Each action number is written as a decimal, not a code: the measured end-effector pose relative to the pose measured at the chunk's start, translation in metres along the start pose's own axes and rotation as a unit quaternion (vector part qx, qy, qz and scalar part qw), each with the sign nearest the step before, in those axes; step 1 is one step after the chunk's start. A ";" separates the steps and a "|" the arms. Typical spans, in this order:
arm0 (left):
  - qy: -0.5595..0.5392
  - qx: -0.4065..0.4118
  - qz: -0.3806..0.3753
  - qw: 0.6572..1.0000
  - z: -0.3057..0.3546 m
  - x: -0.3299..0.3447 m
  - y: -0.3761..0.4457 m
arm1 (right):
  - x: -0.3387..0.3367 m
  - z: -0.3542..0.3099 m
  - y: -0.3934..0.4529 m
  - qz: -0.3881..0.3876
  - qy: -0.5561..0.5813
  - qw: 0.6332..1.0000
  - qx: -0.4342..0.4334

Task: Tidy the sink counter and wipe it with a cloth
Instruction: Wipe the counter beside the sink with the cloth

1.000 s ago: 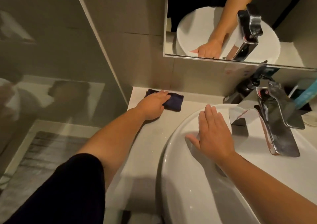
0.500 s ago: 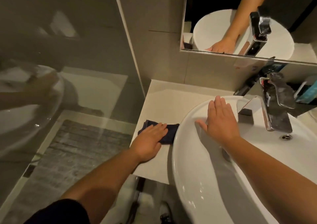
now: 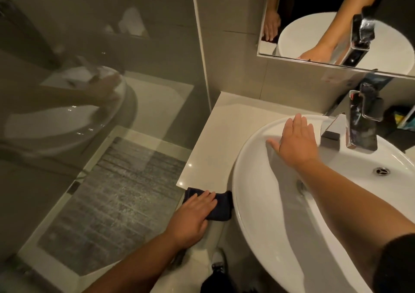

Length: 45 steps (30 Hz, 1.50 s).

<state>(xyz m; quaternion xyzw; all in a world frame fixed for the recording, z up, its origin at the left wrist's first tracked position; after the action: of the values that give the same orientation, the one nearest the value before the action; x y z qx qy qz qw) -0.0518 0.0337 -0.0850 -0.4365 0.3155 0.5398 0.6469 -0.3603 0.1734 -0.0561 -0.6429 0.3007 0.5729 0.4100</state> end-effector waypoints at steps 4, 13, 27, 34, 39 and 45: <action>-0.112 -0.045 -0.011 0.993 -0.007 0.015 -0.027 | -0.001 0.000 -0.005 0.004 -0.001 1.000 0.006; -0.412 -0.234 0.126 0.872 -0.032 -0.062 0.015 | -0.003 0.000 -0.008 0.009 -0.001 1.000 0.021; -0.160 -0.009 0.053 0.986 0.018 -0.154 0.359 | -0.004 -0.001 -0.003 0.014 -0.022 0.999 0.021; 0.037 0.267 -0.156 0.950 0.079 -0.061 0.402 | 0.004 0.002 0.001 0.038 -0.013 0.999 0.018; 0.026 0.331 -0.083 0.940 0.060 -0.067 0.369 | 0.003 0.001 0.000 0.041 0.005 0.999 0.018; 0.026 0.232 -0.052 0.971 0.003 -0.061 0.298 | -0.001 0.000 -0.001 0.034 -0.006 0.999 0.019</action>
<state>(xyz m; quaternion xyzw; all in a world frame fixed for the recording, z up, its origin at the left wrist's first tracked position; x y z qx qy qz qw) -0.3554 0.0213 -0.0969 -0.3041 0.4262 0.4057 0.7492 -0.3594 0.1744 -0.0549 -0.6210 0.3309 0.5840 0.4047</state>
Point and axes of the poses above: each hand's wrist, its own y-axis towards the middle knuckle, its own x-axis out of the palm, z = x × y, the point moved 8 cm from there along y, towards the middle knuckle, and after that the axes turned 6 degrees about -z, right-handed, at the moved point
